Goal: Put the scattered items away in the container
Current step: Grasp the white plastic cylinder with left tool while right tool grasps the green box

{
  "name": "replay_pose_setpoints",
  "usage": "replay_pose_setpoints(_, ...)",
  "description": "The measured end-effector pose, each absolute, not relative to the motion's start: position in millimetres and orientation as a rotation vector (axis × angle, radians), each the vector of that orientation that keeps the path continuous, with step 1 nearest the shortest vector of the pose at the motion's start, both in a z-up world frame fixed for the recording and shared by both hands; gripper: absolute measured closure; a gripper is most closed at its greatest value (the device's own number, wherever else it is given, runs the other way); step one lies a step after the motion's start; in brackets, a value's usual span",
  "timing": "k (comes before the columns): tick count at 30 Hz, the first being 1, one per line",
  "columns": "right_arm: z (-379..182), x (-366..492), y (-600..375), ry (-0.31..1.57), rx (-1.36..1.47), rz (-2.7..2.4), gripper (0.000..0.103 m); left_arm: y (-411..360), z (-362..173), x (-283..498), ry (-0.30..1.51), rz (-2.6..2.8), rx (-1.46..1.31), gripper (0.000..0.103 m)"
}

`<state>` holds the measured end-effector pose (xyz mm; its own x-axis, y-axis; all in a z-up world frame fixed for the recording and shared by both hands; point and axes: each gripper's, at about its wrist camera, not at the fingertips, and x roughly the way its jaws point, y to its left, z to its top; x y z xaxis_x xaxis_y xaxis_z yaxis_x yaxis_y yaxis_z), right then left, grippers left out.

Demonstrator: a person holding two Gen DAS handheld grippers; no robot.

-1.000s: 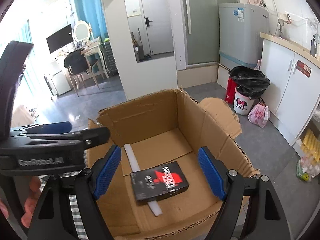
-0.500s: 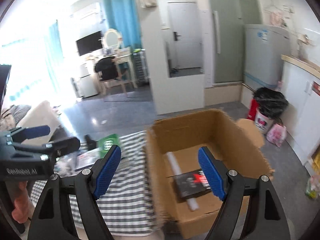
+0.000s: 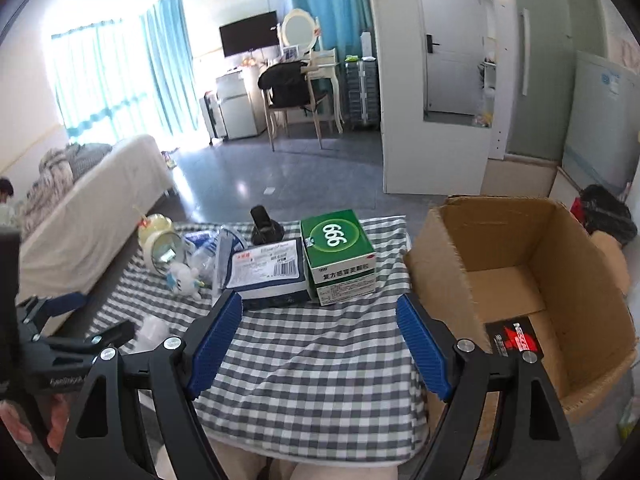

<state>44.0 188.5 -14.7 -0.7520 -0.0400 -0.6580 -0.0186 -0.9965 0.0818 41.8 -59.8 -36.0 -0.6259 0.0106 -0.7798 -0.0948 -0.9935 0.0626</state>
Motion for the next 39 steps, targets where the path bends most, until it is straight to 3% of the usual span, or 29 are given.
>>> replay_pose_setpoints(14,-64.9,-38.1,176.1,-0.037,1.272,-2.891,0.024,-118.6,-123.4,12.9,0.086,2.754,-1.502,0.0)
replay_pose_setpoints(24,-91.8,-82.8,181.9,-0.028,1.372,-2.892,0.024,-116.1,-153.4,-14.4,0.123,2.689,-1.589,0.0)
replay_pose_setpoints(30,-98.7,-98.6,186.7,0.073,1.394,-2.991,0.024,-116.7,-156.1,-20.7,0.082,2.679,-1.583,0.0)
replay_pose_setpoints(39,-87.2,-97.8,202.7,0.01,1.354,-3.005,0.023,-101.1,-158.1,-35.8,0.062,2.684,-1.566,0.0)
